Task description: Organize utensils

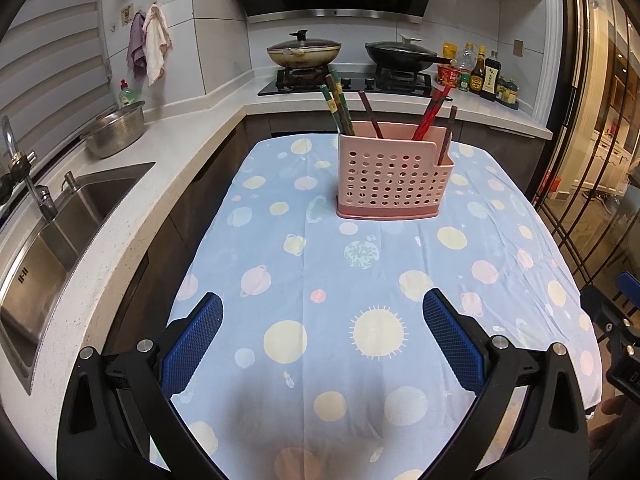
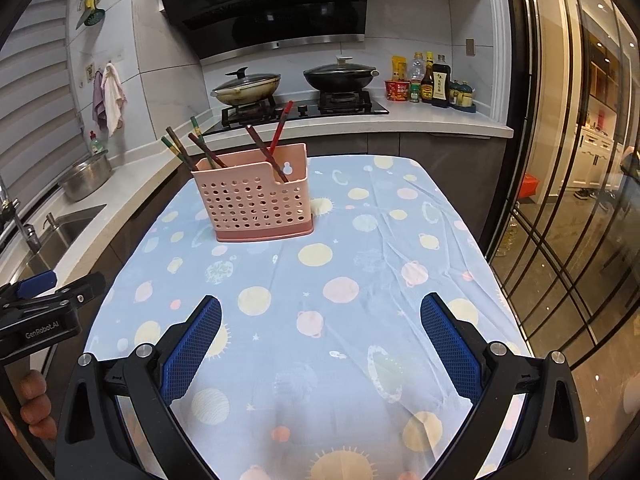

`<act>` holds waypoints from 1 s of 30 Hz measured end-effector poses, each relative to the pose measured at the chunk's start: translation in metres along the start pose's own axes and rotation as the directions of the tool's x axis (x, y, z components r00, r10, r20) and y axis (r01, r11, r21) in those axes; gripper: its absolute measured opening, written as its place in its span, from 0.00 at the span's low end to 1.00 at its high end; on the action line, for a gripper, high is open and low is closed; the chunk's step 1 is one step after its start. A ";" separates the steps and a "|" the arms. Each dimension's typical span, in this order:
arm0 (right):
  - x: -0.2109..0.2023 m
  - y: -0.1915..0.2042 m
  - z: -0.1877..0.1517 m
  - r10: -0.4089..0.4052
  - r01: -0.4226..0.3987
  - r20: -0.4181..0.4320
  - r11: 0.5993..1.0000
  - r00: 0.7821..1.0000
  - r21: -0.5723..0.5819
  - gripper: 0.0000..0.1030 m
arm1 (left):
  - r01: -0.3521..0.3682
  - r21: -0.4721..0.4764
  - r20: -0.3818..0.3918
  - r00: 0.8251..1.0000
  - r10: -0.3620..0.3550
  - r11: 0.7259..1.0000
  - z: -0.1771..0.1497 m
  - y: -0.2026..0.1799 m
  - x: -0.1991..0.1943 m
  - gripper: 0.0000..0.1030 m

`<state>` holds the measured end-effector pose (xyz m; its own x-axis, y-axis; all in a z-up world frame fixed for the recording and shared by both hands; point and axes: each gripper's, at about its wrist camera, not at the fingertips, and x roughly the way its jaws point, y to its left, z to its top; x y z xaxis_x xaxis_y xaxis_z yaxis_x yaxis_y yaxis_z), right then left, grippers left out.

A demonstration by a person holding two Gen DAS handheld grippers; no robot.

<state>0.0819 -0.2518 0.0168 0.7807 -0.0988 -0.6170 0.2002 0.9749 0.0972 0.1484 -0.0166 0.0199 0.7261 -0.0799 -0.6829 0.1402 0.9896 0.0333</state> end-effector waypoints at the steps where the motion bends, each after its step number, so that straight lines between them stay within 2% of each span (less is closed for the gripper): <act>1: 0.001 -0.003 0.000 -0.004 0.004 -0.002 1.000 1.000 0.006 0.93 | 0.001 -0.002 0.000 1.000 -0.001 1.000 0.000 0.001 0.001 0.93; 30: 0.008 -0.013 -0.002 -0.023 0.023 -0.015 1.000 1.000 0.021 0.93 | -0.027 0.007 0.014 1.000 0.027 1.000 -0.002 0.006 0.001 0.93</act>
<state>0.0844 -0.2646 0.0085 0.7670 -0.1180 -0.6308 0.2307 0.9679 0.0994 0.1484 -0.0109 0.0174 0.7390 -0.0545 -0.6715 0.1248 0.9906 0.0569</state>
